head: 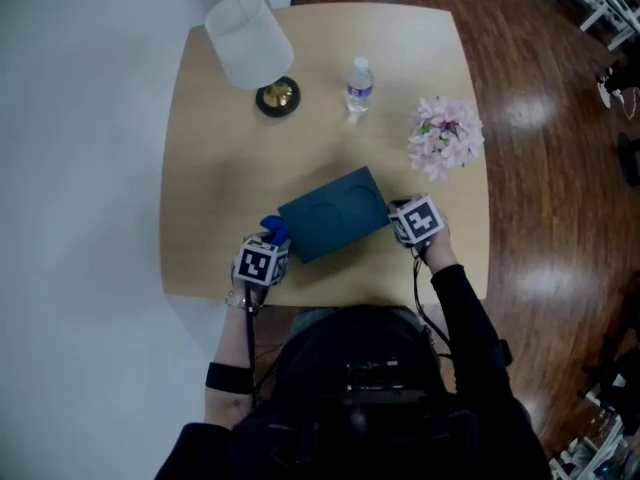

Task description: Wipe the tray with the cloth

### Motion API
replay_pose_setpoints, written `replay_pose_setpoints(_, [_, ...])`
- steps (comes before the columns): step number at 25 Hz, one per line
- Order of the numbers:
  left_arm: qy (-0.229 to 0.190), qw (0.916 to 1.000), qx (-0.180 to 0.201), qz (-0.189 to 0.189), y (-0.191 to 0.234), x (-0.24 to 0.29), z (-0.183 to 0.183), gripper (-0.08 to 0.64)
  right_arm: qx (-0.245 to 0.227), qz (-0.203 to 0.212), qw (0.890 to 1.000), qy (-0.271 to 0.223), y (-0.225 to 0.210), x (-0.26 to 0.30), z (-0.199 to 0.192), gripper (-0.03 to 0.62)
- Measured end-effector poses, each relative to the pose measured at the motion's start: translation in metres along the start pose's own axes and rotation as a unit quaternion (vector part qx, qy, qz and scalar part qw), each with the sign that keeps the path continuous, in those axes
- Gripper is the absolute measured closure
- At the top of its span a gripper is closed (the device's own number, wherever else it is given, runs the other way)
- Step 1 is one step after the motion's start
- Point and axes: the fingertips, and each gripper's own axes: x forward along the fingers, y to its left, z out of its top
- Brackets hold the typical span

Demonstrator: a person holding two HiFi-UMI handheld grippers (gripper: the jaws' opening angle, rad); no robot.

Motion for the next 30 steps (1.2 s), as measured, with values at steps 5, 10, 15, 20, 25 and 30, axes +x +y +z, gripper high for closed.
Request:
replay_pose_setpoints(5, [-0.006, 0.9994, 0.034, -0.007, 0.029, 0.004, 0.027, 0.451, 0.065, -0.014, 0.998, -0.014, 0.018, -0.008, -0.027, 0.588])
replay_pose_setpoints(10, [-0.008, 0.9981, 0.057, -0.023, 0.039, 0.005, 0.034, 0.453, 0.071, -0.005, 0.997, -0.015, 0.049, -0.015, -0.046, 0.588])
replay_pose_setpoints(15, [-0.01, 0.9969, 0.068, -0.037, 0.034, 0.006, 0.032, 0.451, 0.114, -0.029, 0.992, -0.037, 0.053, -0.023, -0.047, 0.588])
replay_pose_setpoints(20, [-0.027, 0.9977, 0.05, -0.038, 0.031, 0.004, 0.028, 0.451, 0.121, -0.074, 0.989, -0.039, 0.03, -0.023, -0.044, 0.588])
replay_pose_setpoints(25, [-0.028, 0.9973, 0.058, -0.036, 0.033, 0.005, 0.031, 0.451, 0.082, -0.074, 0.992, -0.053, 0.023, -0.016, -0.018, 0.588])
replay_pose_setpoints(30, [-0.022, 0.9968, 0.07, -0.033, 0.042, 0.006, 0.033, 0.453, 0.053, -0.046, 0.996, -0.046, 0.037, -0.022, -0.012, 0.589])
